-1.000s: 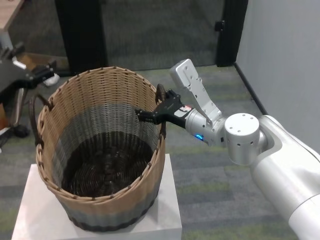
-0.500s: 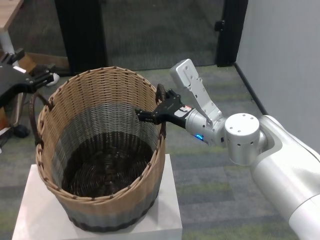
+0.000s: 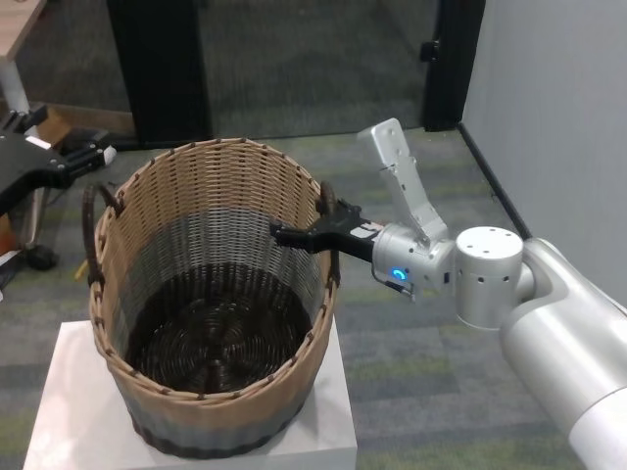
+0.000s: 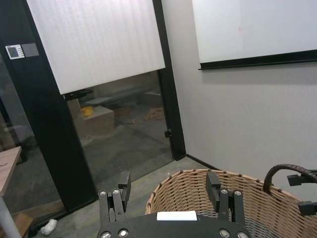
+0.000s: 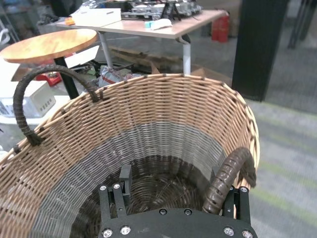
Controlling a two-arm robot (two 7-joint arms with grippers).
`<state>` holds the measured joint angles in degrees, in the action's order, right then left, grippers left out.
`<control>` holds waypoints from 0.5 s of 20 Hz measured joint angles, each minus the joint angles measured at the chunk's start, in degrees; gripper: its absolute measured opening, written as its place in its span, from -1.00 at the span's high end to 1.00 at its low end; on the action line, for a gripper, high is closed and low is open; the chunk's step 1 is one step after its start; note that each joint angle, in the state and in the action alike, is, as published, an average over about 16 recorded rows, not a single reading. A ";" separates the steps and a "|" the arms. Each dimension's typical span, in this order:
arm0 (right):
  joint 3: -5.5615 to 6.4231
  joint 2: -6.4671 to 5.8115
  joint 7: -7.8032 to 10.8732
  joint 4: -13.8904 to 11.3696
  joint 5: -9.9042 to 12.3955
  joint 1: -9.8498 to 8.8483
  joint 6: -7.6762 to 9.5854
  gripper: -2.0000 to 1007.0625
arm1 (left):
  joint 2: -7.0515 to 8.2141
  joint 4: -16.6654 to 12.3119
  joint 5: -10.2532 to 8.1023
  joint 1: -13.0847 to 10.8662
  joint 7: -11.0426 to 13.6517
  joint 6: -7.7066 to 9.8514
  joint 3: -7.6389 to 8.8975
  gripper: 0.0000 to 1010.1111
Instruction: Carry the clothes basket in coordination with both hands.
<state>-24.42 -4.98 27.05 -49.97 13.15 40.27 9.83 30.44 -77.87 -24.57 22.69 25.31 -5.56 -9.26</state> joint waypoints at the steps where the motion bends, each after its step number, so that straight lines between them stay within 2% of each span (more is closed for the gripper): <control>1: 0.48 -0.04 0.27 -0.16 0.78 -0.17 0.78 -0.99 | 0.01 -0.03 -0.01 -0.02 -0.02 0.09 0.00 -0.98; 6: 2.70 -0.67 1.40 -1.98 4.70 -1.36 4.55 -0.99 | 0.07 -0.13 -0.07 -0.12 -0.10 0.45 0.00 -0.98; 10: 4.04 -1.44 1.48 -4.62 7.13 -2.73 6.73 -0.99 | 0.10 -0.18 -0.09 -0.17 -0.15 0.64 0.00 -0.98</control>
<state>-20.38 -6.42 28.54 -54.60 20.28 37.55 16.56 30.54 -78.05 -24.66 22.51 25.16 -4.92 -9.26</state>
